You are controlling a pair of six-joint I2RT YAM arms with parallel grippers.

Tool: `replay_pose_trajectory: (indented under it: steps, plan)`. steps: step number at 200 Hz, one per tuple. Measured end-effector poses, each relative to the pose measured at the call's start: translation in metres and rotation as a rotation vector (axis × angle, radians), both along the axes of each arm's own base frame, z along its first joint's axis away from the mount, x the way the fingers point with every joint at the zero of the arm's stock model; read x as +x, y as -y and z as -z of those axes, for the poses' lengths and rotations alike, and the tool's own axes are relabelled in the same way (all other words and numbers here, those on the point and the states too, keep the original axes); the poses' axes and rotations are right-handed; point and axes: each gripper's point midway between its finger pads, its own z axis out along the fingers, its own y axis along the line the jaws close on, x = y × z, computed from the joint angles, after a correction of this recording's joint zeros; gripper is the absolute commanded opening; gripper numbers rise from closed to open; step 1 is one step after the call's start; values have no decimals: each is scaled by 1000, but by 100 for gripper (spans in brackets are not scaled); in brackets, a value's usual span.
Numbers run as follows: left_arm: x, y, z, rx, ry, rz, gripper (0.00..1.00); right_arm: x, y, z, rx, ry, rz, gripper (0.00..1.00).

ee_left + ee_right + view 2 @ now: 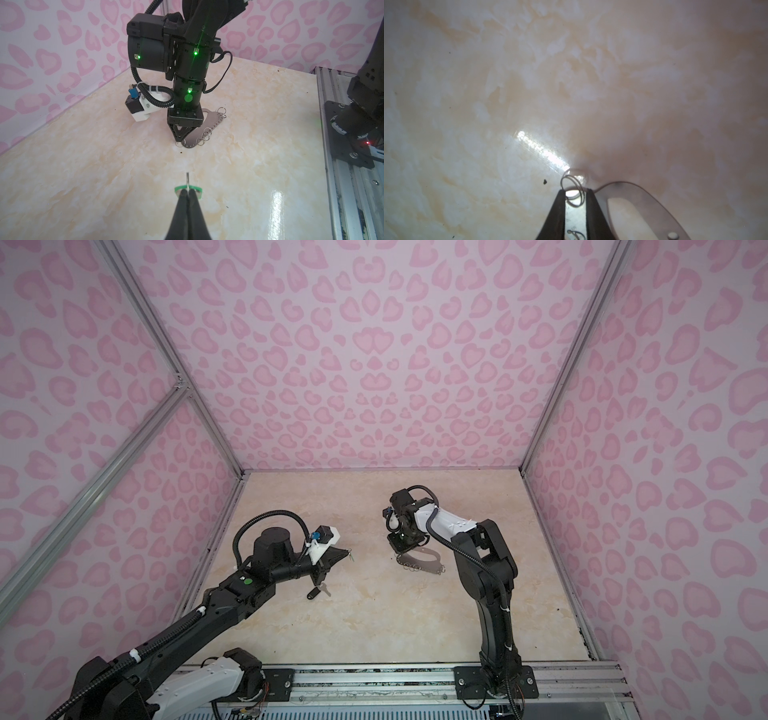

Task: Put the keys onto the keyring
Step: 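Lift the keyring plate with the right gripper while the left brings the key closer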

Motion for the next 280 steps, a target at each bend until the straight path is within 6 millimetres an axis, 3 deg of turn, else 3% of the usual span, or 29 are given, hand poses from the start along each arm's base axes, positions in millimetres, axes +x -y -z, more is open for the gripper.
replay_pose_trajectory:
  steps: [83, 129, 159, 225, 280]
  plan:
    - [1, 0, 4, 5, -15, -1, 4, -6, -8, 1, 15, -12, -37, 11]
    - [8, 3, 18, 40, -67, -11, 4, -5, -8, -4, 13, 4, -43, 19]
    - [21, 7, 32, 87, -135, -20, 4, 1, -3, -19, 25, 41, -29, 21]
    - [42, 14, 74, 203, -290, -36, 4, -6, 21, -20, 8, 29, 14, 23]
    - [40, 16, 111, 329, -384, -32, 3, -11, 26, -20, 7, 27, 21, 24]
